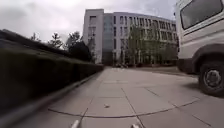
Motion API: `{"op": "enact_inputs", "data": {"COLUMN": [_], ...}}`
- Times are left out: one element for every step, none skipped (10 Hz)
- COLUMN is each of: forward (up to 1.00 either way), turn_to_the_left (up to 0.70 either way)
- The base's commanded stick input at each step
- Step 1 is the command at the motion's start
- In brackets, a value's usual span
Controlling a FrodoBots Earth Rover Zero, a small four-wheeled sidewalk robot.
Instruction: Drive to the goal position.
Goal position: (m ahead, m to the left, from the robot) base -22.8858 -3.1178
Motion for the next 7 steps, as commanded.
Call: {"op": "enact_inputs", "data": {"forward": [0.85, 0.85, 0.85, 0.85, 0.85, 0.85, 0.85], "turn_to_the_left": [-0.28, -0.08, 0.00, 0.00, 0.00, 0.00, 0.00]}}
